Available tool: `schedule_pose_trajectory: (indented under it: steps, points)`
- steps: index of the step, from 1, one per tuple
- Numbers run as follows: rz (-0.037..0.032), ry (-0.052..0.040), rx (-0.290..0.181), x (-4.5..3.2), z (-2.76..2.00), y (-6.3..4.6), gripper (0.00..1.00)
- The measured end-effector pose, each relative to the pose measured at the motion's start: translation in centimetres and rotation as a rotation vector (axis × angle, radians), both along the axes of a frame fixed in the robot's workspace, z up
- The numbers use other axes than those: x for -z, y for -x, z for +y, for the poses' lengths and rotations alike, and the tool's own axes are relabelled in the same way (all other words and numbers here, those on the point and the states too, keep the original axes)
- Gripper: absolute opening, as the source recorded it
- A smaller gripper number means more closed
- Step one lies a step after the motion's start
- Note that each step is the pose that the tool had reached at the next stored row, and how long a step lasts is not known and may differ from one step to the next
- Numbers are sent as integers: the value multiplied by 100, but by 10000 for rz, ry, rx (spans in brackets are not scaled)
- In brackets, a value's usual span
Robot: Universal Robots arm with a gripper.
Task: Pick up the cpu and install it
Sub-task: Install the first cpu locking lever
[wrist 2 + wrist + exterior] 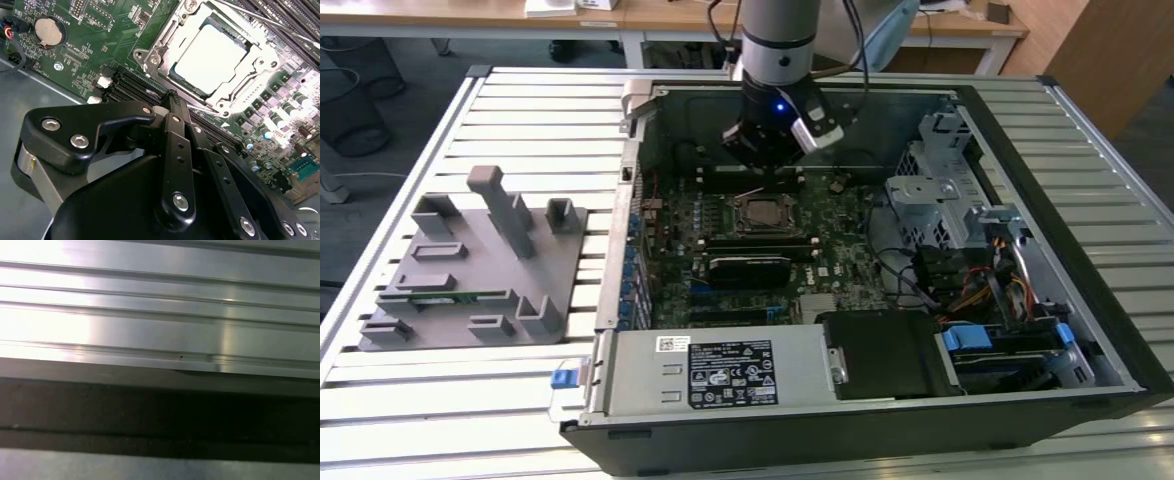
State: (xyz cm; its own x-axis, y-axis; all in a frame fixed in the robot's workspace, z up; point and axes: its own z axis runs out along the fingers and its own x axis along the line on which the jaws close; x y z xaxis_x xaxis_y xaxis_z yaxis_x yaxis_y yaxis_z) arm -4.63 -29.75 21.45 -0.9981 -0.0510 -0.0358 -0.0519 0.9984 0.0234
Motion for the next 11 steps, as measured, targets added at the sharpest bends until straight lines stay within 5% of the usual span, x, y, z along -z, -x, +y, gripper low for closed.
schedule_pose_trajectory:
  steps: [11]
  points:
    - [9,3,2,62,0,-30,11]
